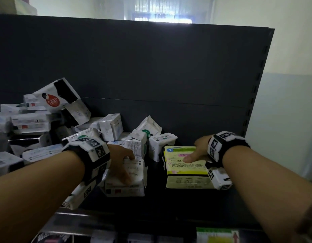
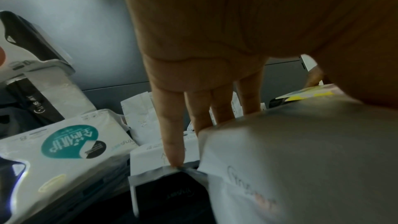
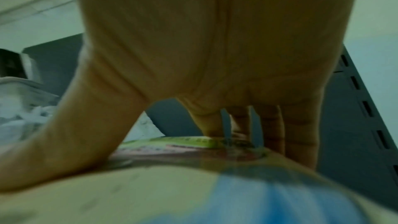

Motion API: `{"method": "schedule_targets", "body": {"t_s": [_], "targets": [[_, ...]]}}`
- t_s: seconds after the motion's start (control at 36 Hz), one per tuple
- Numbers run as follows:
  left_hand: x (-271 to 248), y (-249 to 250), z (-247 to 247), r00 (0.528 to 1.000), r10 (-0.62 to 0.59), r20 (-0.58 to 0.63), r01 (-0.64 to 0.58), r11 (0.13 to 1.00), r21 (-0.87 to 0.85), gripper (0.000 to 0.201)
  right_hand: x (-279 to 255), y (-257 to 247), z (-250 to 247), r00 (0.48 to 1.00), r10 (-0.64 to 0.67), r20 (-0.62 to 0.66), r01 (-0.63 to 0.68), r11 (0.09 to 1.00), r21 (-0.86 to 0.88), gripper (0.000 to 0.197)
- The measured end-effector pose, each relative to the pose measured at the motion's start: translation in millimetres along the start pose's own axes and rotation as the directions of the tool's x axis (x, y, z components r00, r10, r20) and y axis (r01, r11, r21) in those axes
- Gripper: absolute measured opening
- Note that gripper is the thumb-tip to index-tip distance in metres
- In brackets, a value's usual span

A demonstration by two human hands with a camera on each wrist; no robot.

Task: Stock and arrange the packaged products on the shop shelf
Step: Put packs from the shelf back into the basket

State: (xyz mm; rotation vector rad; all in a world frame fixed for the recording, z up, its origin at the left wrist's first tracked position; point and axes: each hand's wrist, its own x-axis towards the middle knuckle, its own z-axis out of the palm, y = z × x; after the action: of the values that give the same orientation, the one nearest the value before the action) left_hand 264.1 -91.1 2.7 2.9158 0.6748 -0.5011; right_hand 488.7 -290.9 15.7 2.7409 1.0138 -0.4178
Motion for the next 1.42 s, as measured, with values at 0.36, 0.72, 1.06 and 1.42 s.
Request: {"method": "schedule_targets", "body": {"t_s": [0.36,0.72,1.06,1.42], "targets": [[-1.8,5.6,6.5,0.995,-0.049,-0.091,0.05,0.999,0.017,0.087,-47.1,0.3,11.8,0.983,-0.02,-0.182,0.03,0.998,0.055,0.116],[-18.8,34.2,17.3,0.963,-0.005,-0.269,0.074,0.966,0.249,0.102,-91.4,-19.1,14.3,0.967,-0.17,-0.192,0.182,0.982,0.044,0.069],[-31.2,47.2,31.0,0.938,0.059,-0.34,0.034,0.964,0.263,0.116,-125.9,-24.4,31.5,0.95,-0.104,-0.296,0.107,0.994,-0.007,0.106],[-68.2,25.1,41.0,0.898,0.133,-0.419,-0.022,0.965,0.261,0.098,-163.5,-61.0,42.7,0.892,0.019,-0.452,-0.125,0.971,-0.205,0.109]]}}
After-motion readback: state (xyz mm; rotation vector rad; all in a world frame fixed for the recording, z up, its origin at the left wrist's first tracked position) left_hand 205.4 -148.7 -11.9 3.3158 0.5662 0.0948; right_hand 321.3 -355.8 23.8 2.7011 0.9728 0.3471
